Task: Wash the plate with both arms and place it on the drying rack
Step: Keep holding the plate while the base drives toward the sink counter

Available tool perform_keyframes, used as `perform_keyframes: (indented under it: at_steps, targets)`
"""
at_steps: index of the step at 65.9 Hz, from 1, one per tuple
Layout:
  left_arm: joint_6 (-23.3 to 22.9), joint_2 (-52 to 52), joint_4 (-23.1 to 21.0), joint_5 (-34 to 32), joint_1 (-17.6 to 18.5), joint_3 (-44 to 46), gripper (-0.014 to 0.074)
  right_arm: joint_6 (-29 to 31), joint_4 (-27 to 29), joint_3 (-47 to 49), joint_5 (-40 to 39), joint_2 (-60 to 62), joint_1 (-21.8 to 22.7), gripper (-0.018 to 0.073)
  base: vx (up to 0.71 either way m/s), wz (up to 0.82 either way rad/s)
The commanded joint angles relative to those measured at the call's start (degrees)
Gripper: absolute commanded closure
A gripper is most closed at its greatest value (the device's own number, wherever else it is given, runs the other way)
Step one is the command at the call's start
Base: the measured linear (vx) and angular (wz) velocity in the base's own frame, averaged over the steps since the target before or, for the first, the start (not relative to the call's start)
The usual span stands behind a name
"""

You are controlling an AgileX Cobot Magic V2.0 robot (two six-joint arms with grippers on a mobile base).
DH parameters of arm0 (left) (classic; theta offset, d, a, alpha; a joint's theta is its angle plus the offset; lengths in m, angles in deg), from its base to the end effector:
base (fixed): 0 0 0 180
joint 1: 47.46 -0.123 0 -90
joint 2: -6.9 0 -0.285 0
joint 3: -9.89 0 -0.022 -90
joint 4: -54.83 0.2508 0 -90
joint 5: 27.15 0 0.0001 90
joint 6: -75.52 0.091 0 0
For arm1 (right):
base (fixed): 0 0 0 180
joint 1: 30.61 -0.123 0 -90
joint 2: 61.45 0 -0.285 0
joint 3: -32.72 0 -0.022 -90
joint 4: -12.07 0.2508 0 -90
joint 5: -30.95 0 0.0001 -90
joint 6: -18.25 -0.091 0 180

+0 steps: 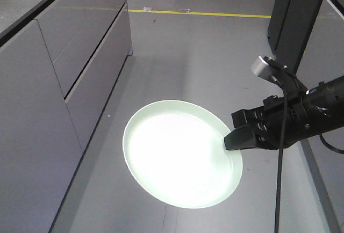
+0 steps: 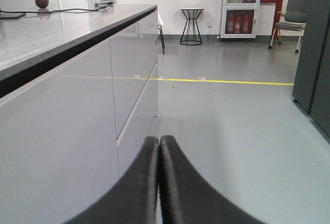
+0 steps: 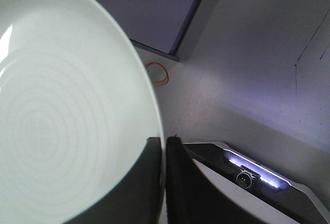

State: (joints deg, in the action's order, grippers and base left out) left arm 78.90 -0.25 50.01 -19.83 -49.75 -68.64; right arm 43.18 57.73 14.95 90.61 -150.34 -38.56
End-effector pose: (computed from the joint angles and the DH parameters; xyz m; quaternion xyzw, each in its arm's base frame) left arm 0.0565 0.0013 0.1945 -0.0197 0.7250 0.0015 0.6885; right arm 0.2589 0.0929 0.2913 -0.1106 0.9215 0.3357 0.1611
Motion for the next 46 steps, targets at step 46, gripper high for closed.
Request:
perform_keyframes:
  at_steps: [46]
  targets:
    - [-0.5,0.9,-0.2,-4.4,0.4,1.3,0.0603,0.6,3.0,1.5,-0.2,1.9,0.1,0.0568,0.27,-0.03]
